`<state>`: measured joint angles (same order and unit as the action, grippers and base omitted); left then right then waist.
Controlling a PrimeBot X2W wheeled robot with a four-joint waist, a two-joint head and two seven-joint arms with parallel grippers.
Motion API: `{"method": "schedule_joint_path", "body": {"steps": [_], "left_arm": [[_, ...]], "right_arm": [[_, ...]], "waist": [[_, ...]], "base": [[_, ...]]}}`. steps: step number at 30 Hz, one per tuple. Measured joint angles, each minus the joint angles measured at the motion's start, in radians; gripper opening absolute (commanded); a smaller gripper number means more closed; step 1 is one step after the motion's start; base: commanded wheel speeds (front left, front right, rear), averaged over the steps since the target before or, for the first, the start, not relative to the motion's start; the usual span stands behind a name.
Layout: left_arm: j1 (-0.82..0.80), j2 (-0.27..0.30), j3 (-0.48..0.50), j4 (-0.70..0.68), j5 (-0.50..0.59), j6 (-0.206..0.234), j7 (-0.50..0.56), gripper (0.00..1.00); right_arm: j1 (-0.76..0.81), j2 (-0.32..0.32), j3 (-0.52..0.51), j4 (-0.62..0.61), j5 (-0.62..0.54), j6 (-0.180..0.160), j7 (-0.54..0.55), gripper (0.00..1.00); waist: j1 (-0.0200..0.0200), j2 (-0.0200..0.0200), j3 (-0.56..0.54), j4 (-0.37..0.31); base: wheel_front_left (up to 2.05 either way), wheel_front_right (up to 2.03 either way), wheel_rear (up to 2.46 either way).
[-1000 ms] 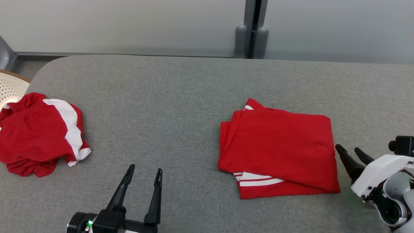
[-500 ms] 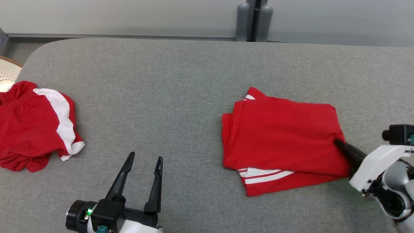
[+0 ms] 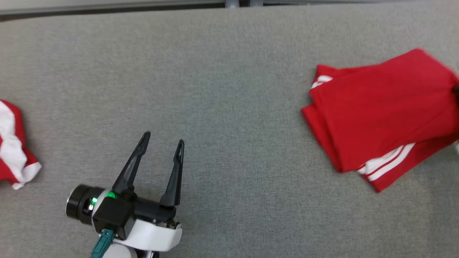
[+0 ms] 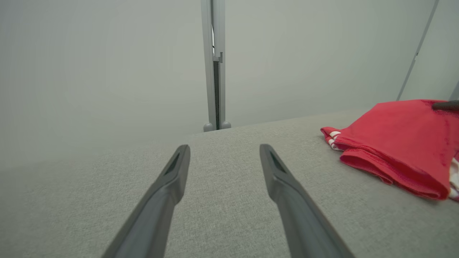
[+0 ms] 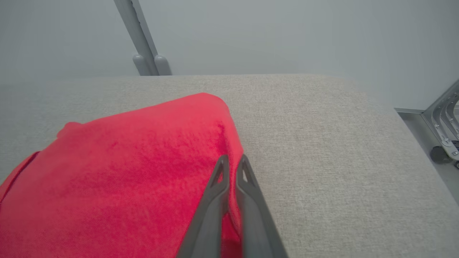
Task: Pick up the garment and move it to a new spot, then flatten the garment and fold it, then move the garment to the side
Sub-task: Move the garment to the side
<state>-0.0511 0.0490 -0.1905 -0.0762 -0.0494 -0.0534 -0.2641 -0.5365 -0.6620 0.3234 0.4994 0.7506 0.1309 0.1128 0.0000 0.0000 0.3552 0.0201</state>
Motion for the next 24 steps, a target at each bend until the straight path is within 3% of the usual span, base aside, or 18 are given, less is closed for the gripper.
{"method": "schedule_joint_path", "body": {"steps": [15,22,23,24], "left_arm": [[-0.125,0.005,-0.021,-0.136,0.023,-0.048,0.000,1.00],[-0.141,0.005,-0.035,-0.170,0.023,-0.053,0.000,1.00],[-0.141,0.004,-0.037,-0.168,0.022,-0.056,0.000,1.00],[-0.141,0.004,-0.039,-0.165,0.021,-0.057,0.000,1.00]], "right_arm": [[-0.117,-0.123,-0.287,0.068,-0.153,0.000,0.000,0.00],[-0.136,-0.125,-0.438,0.092,-0.259,0.000,0.046,0.00],[-0.136,-0.116,-0.455,0.104,-0.284,0.000,0.057,0.04],[-0.136,-0.104,-0.473,0.115,-0.317,0.000,0.067,0.49]], "waist": [[0.0000,0.0000,0.207,-0.059],[0.0000,0.0000,0.247,-0.055],[0.0000,0.0000,0.247,-0.052],[0.0000,0.0000,0.244,-0.048]], "base": [[0.00,0.00,0.00],[0.00,0.00,0.00],[0.00,0.00,0.00],[0.00,0.00,0.00]]}}
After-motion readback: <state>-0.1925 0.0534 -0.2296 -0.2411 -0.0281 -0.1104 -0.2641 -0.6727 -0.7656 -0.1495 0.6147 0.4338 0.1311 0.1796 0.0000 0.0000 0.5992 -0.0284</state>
